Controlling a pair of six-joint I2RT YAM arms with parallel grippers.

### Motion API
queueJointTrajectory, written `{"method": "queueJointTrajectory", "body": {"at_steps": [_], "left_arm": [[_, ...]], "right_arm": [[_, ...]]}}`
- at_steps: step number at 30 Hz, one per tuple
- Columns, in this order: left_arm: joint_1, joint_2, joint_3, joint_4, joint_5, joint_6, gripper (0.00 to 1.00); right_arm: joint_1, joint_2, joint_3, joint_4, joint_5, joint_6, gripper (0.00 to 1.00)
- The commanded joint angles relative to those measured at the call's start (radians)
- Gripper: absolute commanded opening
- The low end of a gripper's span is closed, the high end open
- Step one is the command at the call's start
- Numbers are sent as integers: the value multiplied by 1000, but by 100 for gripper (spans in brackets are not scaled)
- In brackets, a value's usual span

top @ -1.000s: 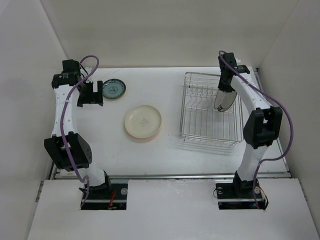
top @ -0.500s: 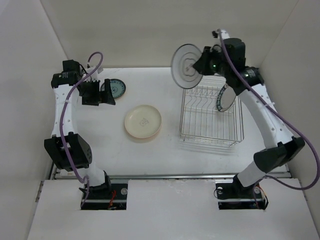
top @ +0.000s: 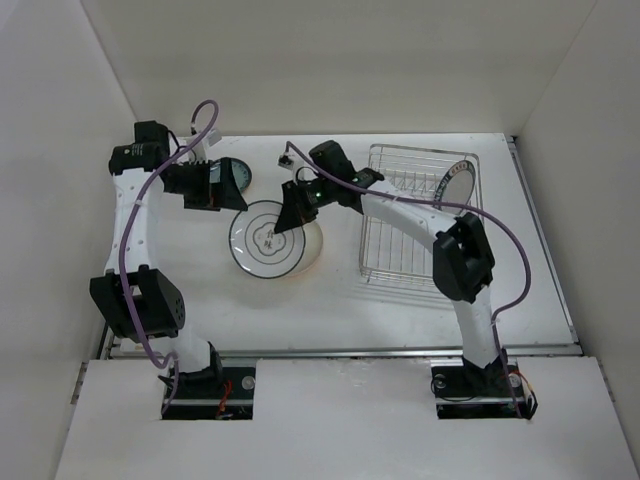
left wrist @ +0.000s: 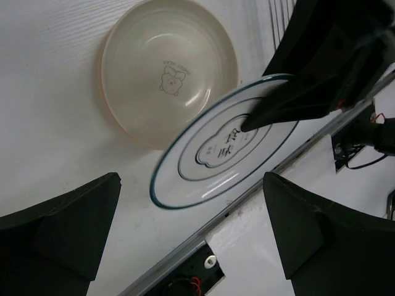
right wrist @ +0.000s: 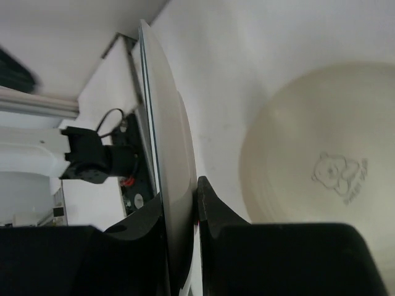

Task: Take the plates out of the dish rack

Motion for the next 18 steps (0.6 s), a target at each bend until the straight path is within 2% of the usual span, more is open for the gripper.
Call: {"method": "queueJointTrajectory", "body": {"at_steps": [1, 7, 11, 12, 16, 17, 18], "left_arm": [[-2, -8, -20, -37, 1, 52, 100], [-11, 29, -29, -81, -19, 94, 91], [-11, 29, -29, -134, 27, 146, 65], [-11, 40, -29, -153, 41, 159, 53], [-11, 63, 8, -297, 136, 285, 31], [-11, 75, 8, -318, 136, 305, 11], [-11, 75, 17, -331, 136, 305, 0]], "right_arm": [[-15, -72, 74, 257, -149, 67, 0], [-15, -61, 43, 320, -189, 105, 0], [-15, -51, 29, 368, -189, 130, 0], [-15, -51, 29, 380, -189, 150, 0], [-15, -14, 49, 417, -229, 190, 0], [-6, -14, 49, 417, -229, 190, 0], [-6, -3, 58, 417, -229, 190, 0]]}}
